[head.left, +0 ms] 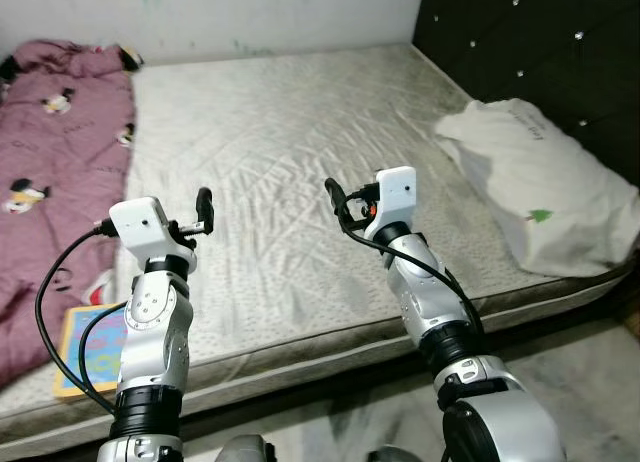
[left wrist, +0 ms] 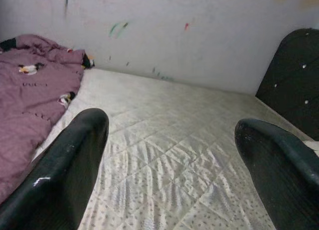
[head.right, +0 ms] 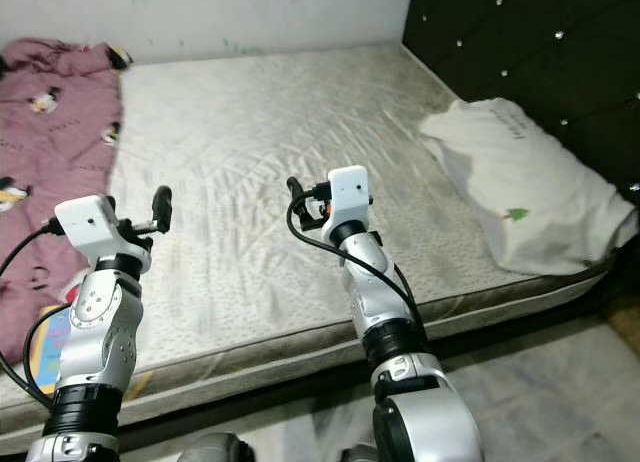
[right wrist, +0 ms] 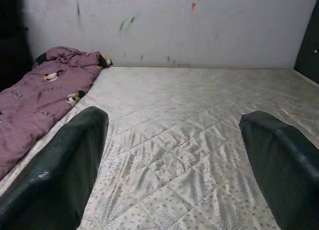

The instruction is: Clean up the room

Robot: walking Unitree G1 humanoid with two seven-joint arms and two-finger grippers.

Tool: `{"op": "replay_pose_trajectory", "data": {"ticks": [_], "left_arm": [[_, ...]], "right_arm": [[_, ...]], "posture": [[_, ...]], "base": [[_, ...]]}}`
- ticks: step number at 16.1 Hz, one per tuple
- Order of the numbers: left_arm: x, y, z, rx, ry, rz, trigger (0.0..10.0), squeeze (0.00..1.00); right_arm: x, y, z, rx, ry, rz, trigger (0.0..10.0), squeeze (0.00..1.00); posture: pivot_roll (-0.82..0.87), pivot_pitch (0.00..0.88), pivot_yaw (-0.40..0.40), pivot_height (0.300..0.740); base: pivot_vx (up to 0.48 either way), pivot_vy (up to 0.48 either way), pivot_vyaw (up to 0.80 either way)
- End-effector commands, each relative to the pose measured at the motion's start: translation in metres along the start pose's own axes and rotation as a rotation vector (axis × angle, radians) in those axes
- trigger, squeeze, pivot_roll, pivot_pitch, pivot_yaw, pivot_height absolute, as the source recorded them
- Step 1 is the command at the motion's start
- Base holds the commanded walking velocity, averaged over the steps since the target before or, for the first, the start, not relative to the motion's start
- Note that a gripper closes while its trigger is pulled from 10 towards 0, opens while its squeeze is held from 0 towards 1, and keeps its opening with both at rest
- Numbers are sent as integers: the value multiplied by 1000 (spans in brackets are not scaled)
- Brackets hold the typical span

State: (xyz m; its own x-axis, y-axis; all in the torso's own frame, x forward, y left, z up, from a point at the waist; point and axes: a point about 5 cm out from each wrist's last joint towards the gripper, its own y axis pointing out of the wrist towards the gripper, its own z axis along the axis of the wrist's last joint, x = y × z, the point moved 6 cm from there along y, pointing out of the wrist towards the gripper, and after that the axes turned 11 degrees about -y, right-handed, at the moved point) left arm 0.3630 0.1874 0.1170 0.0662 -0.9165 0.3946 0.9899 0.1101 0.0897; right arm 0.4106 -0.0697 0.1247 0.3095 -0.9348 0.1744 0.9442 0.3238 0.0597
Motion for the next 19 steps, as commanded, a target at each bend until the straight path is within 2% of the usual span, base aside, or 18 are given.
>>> {"op": "replay_pose_trajectory", "data": {"ticks": [1,6,10,15,19], "left_arm": [[10,2,-3,-6,-4,-19,10000,0],[10,2,-2,-4,1,-20,10000,0],[11,3,-2,-5,8,-26,10000,0],[11,3,-3,-8,12,-27,10000,0],[11,3,-1,-1,15,-28,10000,0]], "right_arm": [[11,-3,-1,2,-16,-16,10000,0],[10,-2,-1,2,-16,-14,10000,0],[8,-2,-2,4,-15,-8,10000,0],[6,-2,-1,7,-24,0,10000,0],[4,-1,-2,5,-21,9,10000,0]], "posture": [[64,0,-7,740],[66,0,-7,740],[68,0,-5,740],[72,0,-5,740],[72,0,-3,740]], "base": [[0,480,800],[0,480,780],[0,480,0],[0,480,763],[0,480,0]]}}
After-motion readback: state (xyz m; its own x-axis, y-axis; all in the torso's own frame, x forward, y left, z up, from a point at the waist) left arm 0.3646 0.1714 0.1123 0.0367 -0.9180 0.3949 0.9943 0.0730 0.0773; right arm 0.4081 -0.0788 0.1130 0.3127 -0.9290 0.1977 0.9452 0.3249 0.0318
